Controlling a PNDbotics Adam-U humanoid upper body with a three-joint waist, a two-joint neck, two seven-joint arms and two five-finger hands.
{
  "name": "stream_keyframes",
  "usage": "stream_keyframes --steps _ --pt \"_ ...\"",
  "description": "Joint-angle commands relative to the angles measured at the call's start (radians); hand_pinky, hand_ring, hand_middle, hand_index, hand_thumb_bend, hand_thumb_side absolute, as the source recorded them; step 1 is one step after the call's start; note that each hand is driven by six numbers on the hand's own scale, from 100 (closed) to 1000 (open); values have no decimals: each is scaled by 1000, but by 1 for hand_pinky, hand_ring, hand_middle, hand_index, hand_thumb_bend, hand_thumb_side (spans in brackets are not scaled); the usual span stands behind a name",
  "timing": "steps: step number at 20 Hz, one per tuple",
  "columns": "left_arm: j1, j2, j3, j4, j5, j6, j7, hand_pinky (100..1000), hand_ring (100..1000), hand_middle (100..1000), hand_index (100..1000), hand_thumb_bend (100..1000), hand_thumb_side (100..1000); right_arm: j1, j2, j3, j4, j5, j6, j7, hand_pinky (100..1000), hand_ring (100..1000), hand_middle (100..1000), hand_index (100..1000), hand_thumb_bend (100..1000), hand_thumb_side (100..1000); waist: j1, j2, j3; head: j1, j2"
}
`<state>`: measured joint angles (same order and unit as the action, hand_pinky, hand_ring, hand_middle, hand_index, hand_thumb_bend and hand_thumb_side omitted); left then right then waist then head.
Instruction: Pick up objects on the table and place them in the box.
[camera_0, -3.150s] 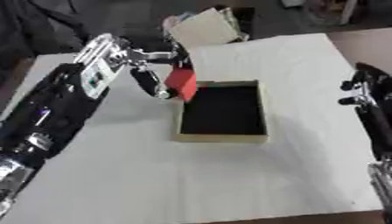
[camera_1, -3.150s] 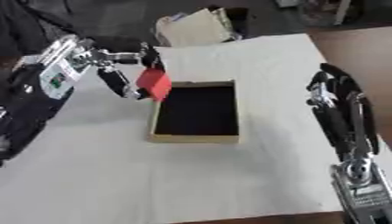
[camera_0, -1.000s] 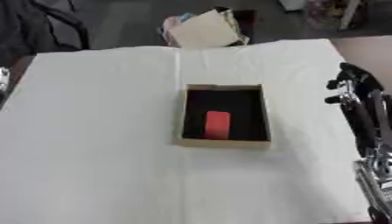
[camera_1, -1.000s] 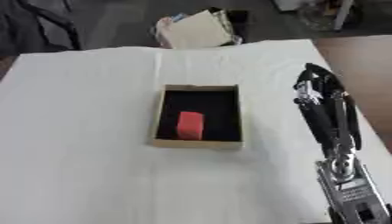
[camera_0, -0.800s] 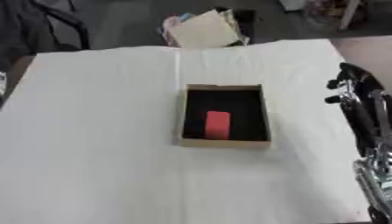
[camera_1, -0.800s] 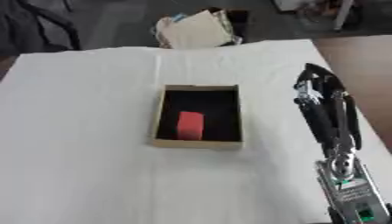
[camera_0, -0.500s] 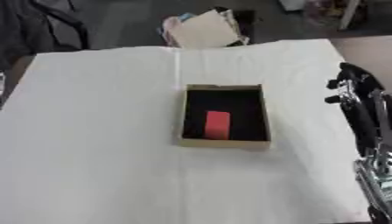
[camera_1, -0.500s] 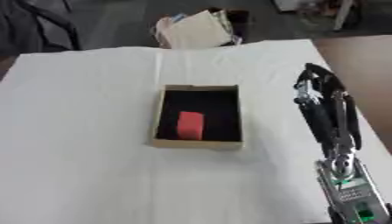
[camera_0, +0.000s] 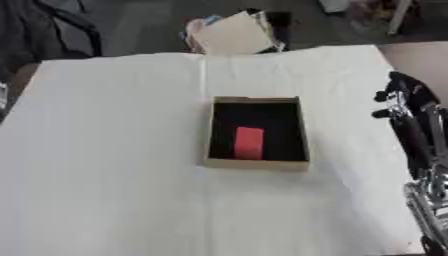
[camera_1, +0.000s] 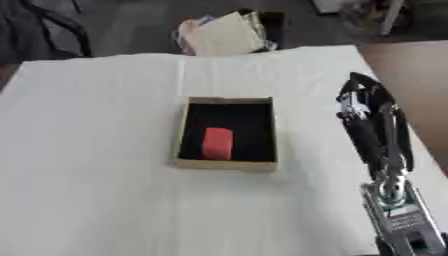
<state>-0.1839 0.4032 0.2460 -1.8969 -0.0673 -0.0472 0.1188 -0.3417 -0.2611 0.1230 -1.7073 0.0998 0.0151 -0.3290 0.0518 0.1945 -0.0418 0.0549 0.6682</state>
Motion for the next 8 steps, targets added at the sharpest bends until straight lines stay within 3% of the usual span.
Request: stream_keyframes --steps 1,8 --pt "-8 19 11 -19 0 0 -6 687 620 621 770 237 499 -10 -15 -9 -18 4 -3 -3 568 750 527 844 100 725 -1 -13 0 2 -3" --pt "-9 17 9 -18 -1 0 -11 687 620 621 770 236 498 -9 -13 -10 -19 6 -3 -4 568 751 526 844 100 724 0 -14 -1 1 -6"
